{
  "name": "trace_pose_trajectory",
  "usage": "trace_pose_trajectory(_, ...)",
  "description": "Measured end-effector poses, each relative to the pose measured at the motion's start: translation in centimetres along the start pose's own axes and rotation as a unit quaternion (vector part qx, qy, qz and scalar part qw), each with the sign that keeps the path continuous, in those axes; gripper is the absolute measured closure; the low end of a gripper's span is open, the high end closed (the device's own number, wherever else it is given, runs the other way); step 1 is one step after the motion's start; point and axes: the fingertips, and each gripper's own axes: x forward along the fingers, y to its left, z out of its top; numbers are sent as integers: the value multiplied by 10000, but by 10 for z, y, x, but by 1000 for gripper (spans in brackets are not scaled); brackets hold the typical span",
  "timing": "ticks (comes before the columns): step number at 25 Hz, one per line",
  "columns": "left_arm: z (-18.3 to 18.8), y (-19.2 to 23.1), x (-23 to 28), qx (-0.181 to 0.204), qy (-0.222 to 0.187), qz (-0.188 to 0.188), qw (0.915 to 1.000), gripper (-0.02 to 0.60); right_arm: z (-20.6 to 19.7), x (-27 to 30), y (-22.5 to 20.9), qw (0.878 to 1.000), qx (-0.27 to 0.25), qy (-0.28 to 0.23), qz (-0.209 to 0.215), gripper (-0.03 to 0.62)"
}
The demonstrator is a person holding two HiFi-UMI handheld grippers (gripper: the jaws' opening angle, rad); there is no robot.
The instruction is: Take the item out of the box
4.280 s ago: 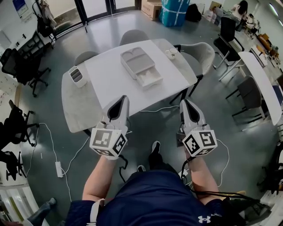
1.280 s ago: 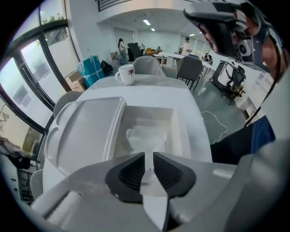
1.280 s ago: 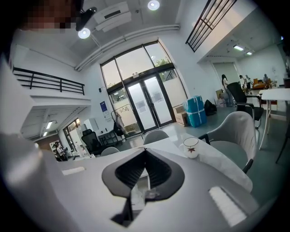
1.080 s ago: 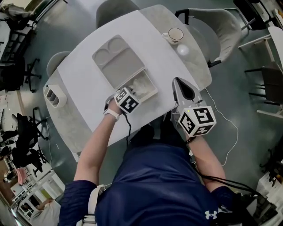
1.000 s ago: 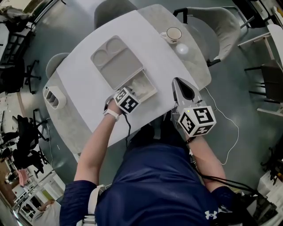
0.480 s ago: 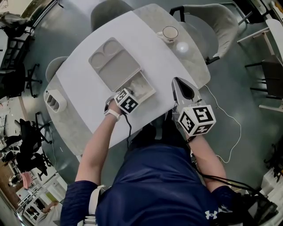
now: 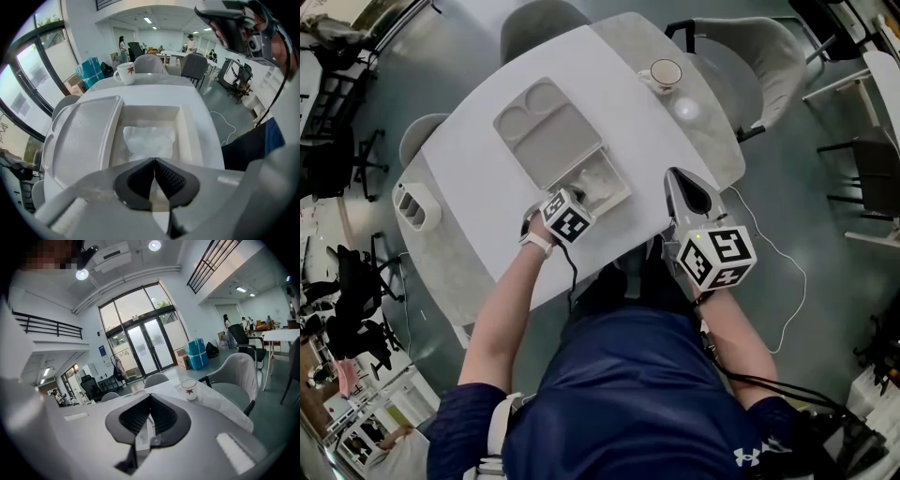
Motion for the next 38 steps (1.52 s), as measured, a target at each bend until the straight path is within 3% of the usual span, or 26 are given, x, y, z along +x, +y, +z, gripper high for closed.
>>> trace_pose_trajectory(11, 23, -3, -45, 49, -652, 396, 9971, 574, 2, -6, 22, 9997, -140, -21, 204, 592)
trace_pose_trajectory(20, 37, 11, -114, -262, -1446, 970, 9844, 574, 18, -2, 46, 9979, -400, -74, 503, 591)
trace_pose_trajectory(24, 40, 27, -155, -675, -1970, 1326, 9690, 575, 30, 3, 55, 9964, -559, -136, 626, 592)
trace_pose_trajectory(29, 42, 36, -212, -1205, -2734, 1737, 9384, 575, 52, 8, 73, 9930, -748, -260, 881, 592)
trace_pose_trajectory(34, 38, 31, -251, -1396, -3078, 2041, 9188, 575, 67, 14, 92, 9885, -883, -346, 1182, 592)
trace_pose_trajectory(38, 27, 33, -278, -1771, -3311, 2394, 8954, 575, 70, 19, 105, 9842, -951, -314, 1458, 592)
